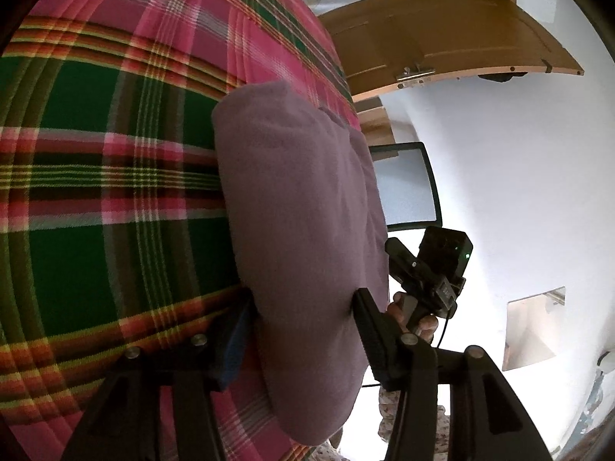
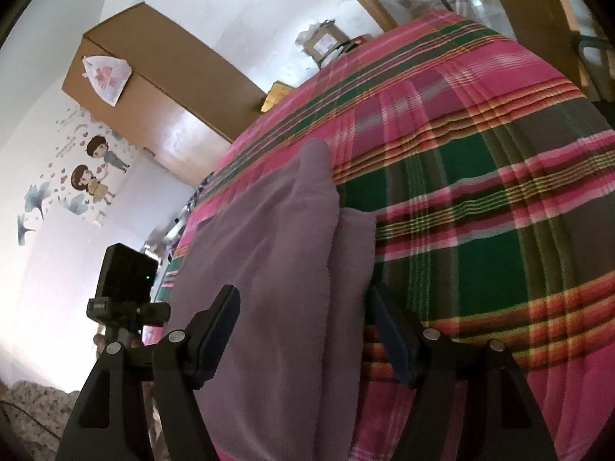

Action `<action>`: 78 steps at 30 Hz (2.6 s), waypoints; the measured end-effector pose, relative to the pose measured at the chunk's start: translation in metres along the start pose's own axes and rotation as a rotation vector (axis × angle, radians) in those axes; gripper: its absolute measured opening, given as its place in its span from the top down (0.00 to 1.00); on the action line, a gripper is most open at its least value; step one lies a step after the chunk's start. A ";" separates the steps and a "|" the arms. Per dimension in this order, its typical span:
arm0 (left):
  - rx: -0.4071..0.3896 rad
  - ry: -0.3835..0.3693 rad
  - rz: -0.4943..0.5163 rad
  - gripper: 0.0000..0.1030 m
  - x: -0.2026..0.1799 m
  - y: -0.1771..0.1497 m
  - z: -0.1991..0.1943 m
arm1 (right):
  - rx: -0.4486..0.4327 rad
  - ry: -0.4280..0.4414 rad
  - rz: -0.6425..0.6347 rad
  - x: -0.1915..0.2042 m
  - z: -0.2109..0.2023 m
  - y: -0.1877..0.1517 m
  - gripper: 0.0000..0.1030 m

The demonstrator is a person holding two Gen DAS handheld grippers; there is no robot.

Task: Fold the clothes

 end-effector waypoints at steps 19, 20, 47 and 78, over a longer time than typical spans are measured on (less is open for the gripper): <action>-0.039 -0.035 -0.126 0.48 0.007 0.004 0.001 | 0.011 0.009 -0.018 0.003 0.006 0.006 0.28; -0.046 -0.032 -0.141 0.48 0.008 0.004 0.000 | 0.012 0.009 -0.017 0.002 0.006 0.007 0.28; -0.098 -0.021 -0.218 0.57 0.007 0.006 0.014 | 0.004 0.009 -0.029 0.006 0.011 0.004 0.57; -0.157 0.000 -0.155 0.66 -0.003 0.032 -0.009 | -0.064 0.024 -0.050 0.043 0.016 0.004 0.74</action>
Point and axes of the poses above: each gripper's, at about its wrist camera, not at the fingertips, and z roughly the way its jaws point, x to its left, y to its top, the point moved 3 cm from there along z, roughly the way its jaws point, and after that the axes turned 14 degrees about z, right-handed, at the moved point
